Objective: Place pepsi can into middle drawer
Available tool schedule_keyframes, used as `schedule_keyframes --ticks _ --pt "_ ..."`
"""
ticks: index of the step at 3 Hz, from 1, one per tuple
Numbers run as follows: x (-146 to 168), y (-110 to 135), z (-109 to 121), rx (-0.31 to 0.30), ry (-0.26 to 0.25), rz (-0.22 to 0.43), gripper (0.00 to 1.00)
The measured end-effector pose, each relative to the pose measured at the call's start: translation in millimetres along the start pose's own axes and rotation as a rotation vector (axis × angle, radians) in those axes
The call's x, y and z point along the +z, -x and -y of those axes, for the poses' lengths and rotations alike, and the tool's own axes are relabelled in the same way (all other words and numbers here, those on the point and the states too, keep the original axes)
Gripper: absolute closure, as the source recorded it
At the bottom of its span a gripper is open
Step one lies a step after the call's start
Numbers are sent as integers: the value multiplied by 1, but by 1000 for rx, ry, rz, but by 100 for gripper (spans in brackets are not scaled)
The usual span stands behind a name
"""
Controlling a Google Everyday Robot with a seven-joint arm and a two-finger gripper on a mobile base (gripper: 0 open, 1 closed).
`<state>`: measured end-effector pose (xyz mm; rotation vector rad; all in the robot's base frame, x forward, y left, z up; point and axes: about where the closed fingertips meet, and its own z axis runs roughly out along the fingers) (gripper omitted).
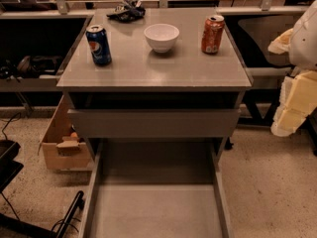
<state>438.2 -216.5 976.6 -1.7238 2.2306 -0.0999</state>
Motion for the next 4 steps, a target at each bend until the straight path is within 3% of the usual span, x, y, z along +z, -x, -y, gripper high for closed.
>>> schedule_keyframes --ticks 1,2,3,4 --pt "0 0 0 0 0 0 0" --pt "10 3 7 17 -26 76 0" --pt "45 44 50 -4 -54 326 0" --pt "66 115 116 -25 -106 630 0"
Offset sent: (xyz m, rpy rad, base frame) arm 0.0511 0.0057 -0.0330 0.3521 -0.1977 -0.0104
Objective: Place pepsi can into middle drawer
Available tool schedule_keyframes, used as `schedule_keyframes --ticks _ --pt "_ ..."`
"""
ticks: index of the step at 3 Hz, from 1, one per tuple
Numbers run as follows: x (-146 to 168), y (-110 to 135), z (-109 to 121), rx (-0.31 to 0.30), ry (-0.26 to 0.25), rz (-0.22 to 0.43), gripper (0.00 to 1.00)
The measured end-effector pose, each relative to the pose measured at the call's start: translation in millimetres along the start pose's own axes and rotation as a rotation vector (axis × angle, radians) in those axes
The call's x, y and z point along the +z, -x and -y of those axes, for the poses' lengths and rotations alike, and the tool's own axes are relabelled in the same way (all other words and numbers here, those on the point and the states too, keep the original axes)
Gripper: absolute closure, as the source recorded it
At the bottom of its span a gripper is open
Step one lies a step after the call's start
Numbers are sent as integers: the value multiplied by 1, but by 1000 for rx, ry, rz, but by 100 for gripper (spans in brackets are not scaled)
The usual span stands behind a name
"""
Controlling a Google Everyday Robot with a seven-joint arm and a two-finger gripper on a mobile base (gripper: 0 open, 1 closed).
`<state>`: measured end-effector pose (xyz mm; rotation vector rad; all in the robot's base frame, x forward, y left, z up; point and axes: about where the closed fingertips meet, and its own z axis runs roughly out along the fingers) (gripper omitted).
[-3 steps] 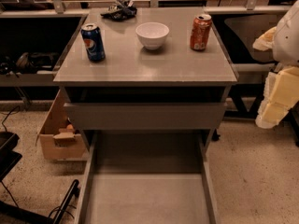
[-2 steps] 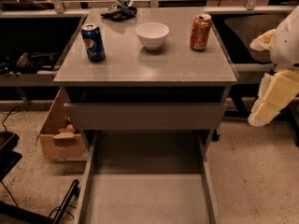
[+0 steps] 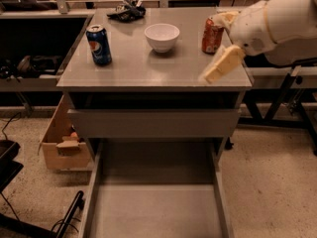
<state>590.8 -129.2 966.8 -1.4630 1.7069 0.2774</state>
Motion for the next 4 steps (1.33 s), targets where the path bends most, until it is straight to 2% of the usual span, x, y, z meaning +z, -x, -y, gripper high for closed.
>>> schedule_keyframes --ticks 1,2,3,4 --pt "54 43 44 14 -29 277 0" --pt "102 71 62 51 -46 407 0" --pt "102 71 62 51 -46 407 0" --pt "151 88 69 88 -6 460 0"
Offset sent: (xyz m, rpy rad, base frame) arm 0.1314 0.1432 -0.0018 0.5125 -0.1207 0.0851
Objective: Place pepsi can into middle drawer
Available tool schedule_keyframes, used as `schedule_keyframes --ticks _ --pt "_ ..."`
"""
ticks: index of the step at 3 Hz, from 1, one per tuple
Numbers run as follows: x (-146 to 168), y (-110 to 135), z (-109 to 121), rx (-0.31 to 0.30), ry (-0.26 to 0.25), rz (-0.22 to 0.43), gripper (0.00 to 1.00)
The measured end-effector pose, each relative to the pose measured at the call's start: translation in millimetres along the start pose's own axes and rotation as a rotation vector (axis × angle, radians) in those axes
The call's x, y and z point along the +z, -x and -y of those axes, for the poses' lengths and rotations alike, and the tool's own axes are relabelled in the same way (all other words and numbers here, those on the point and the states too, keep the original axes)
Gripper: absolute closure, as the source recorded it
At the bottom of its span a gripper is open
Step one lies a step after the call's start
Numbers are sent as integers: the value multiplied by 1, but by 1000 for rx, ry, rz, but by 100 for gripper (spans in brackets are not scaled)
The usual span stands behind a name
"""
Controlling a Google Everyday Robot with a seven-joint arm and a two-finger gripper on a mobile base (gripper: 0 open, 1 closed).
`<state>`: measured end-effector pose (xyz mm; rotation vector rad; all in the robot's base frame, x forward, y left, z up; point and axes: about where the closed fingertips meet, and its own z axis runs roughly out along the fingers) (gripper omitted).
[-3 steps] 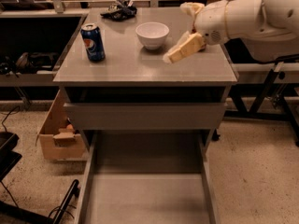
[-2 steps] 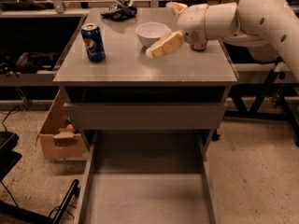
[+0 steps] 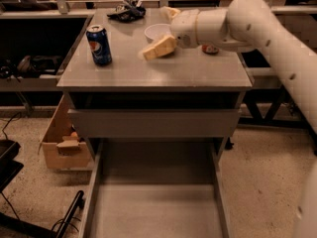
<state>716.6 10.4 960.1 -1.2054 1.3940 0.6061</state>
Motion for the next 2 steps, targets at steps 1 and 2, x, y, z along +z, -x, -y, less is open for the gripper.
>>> schedule_keyframes --ticks 1,2 --pt "87 0 2 60 63 78 0" --pt "142 -4 5 106 80 108 0"
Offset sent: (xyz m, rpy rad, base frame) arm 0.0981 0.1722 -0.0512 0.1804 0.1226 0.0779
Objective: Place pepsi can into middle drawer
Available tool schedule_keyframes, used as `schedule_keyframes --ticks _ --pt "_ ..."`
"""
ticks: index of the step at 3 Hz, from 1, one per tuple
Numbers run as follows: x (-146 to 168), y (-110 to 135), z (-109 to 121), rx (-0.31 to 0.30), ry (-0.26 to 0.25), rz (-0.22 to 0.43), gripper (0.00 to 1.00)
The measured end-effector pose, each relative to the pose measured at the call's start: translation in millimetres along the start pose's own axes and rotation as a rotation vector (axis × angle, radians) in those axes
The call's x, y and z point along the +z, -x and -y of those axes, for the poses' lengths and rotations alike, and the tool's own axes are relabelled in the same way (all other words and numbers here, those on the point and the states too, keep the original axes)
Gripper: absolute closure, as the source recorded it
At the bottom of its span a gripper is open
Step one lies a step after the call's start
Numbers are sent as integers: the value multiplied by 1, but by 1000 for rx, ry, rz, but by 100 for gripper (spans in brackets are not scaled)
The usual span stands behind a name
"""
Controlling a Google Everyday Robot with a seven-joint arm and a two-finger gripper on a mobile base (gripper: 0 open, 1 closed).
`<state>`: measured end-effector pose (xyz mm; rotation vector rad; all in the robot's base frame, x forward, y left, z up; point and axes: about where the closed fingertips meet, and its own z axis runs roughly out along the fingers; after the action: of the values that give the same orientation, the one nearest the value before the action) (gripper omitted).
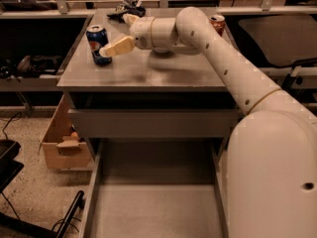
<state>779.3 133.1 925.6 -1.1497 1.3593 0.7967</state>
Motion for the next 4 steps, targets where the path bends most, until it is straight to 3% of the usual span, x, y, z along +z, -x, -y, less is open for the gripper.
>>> schedule_keyframes --ticks 1,2,3,4 --pt "29 -7 -2 40 10 -8 0" --pt "48 -18 -10 81 18 -14 18" --pt "64 -22 -13 102 21 24 49" --pt "72 -14 -14 85 29 59 72"
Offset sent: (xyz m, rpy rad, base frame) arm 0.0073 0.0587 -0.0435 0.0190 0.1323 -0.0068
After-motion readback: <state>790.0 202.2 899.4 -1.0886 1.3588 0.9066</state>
